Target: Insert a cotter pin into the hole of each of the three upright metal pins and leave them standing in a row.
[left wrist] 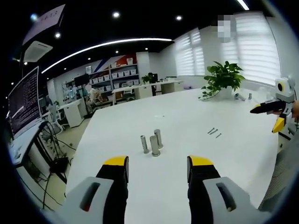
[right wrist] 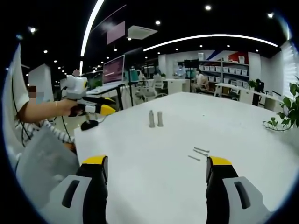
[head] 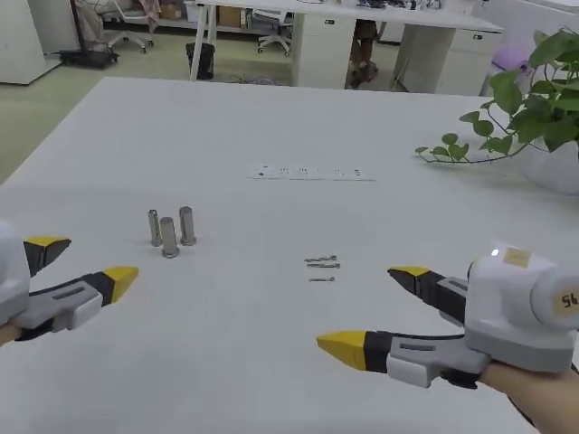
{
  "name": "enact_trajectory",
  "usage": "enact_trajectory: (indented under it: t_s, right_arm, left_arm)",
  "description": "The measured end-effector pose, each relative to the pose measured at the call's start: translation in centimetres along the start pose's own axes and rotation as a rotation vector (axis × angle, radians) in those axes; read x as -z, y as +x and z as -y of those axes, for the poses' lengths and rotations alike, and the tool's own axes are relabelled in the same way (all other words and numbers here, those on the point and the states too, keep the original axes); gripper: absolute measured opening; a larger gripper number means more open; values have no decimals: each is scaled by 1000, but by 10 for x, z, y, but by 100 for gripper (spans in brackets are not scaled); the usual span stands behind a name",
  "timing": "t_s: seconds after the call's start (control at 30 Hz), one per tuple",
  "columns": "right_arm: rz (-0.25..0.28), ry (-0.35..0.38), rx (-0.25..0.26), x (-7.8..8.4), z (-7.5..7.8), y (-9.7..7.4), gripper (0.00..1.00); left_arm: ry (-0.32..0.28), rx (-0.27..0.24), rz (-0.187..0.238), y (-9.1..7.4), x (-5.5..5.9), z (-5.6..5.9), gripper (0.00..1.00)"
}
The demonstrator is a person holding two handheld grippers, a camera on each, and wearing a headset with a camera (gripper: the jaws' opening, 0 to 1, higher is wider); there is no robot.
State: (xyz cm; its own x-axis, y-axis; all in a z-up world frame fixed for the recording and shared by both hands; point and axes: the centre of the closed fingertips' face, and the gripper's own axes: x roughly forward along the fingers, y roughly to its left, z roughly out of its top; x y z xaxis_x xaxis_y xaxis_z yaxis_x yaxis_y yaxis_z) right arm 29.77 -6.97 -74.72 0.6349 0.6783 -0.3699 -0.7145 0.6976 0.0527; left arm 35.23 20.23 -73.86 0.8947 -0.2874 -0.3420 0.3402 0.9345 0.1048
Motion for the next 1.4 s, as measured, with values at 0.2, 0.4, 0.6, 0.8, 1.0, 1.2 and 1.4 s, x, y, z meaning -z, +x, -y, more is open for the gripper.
enact_trajectory:
  t_s: [0.2, 0.4, 0.6, 0.8, 1.0, 1.2, 1.4]
  right_arm:
    - [3, 9, 1, -1, 3, 5, 86]
    - [17, 14, 0, -6, 5, 9, 84]
    - [17, 6, -3, -8, 7, 13, 83]
    - [23, 16, 8, -12, 12, 17, 81]
    - [33, 43, 25, -13, 17, 19, 80]
    - [22, 56, 34, -8, 17, 21, 80]
    - [18, 75, 50, -5, 22, 22, 79]
  left_arm:
    - [-14, -13, 13, 22, -4, -12, 45]
    - [29, -12, -1, 46, -4, -22, 41]
    - [37, -9, -21, 69, 3, -31, 38]
    - [42, -5, -49, 91, 12, -36, 34]
    - [26, 3, -49, 111, 13, -40, 30]
    - [27, 16, -72, 132, 18, -41, 27]
    - [19, 28, -80, 146, 23, -39, 25]
